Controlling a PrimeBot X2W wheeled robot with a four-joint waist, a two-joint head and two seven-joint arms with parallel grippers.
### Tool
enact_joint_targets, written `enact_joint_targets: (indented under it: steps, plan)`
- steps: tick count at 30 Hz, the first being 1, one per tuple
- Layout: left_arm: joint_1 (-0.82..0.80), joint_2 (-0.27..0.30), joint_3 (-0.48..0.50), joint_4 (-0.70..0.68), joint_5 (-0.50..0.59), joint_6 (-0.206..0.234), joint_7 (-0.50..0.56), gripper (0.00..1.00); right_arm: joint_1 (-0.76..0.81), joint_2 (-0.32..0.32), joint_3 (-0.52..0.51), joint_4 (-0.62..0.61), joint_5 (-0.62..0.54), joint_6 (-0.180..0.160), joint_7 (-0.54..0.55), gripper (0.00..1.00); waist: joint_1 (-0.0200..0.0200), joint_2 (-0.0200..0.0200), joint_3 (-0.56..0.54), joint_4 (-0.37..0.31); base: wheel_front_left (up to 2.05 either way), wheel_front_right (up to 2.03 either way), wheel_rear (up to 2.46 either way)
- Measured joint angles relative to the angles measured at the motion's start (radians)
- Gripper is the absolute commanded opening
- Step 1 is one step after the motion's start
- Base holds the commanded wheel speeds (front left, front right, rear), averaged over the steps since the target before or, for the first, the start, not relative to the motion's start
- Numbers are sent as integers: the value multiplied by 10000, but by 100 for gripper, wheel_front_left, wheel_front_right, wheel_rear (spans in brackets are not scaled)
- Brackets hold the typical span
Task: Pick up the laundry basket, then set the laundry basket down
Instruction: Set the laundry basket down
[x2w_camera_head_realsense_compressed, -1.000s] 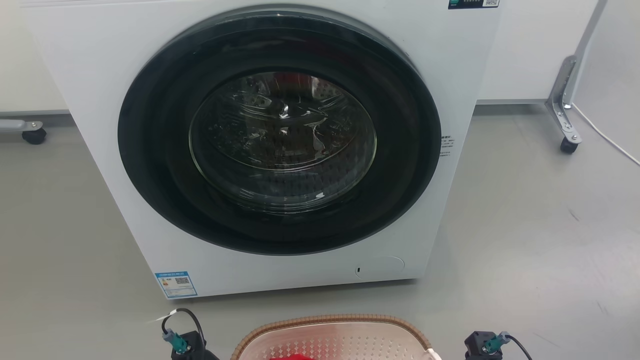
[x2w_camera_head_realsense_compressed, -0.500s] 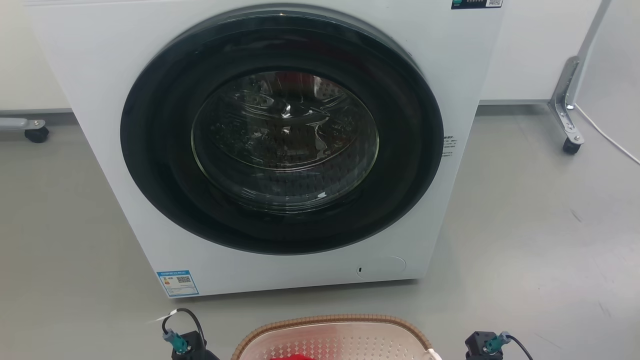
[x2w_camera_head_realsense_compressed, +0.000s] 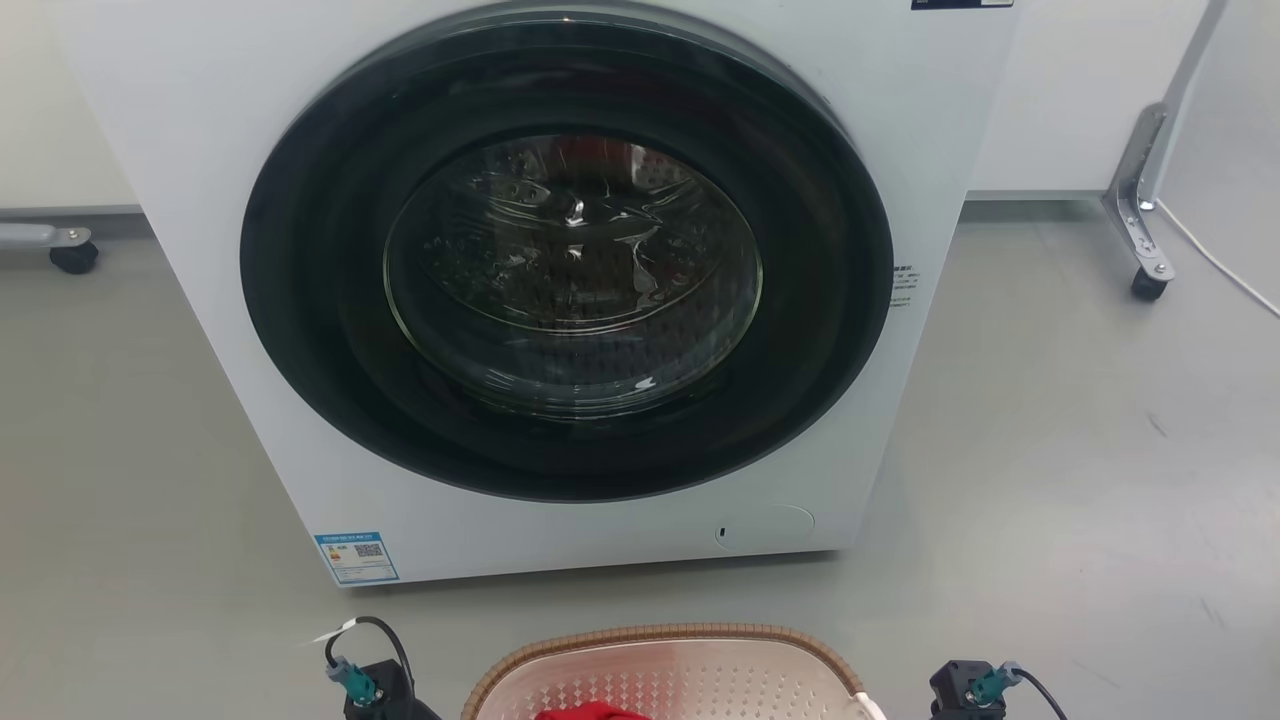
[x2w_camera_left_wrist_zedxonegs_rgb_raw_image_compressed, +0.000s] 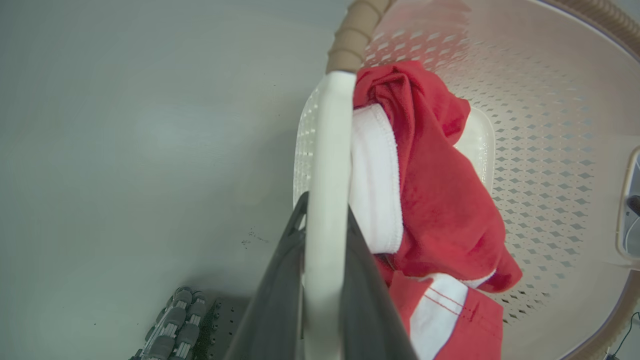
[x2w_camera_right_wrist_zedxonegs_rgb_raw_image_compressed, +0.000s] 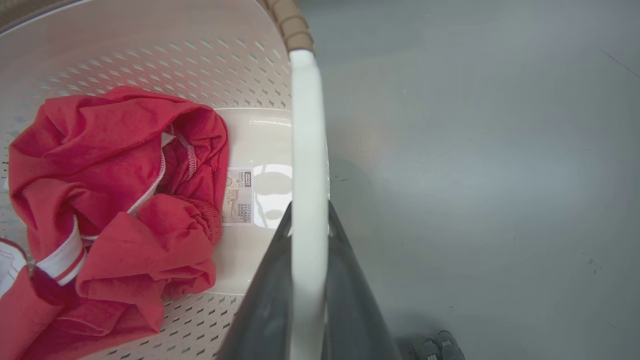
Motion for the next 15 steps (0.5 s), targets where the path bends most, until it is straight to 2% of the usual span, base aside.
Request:
enact_joint_targets:
  steps: [15]
  plan:
    - [-117, 6, -4, -50, 4, 0, -713, 0, -221, -67, 138, -63, 38, 0, -533, 0, 1, 0, 687, -94, 0, 0, 0]
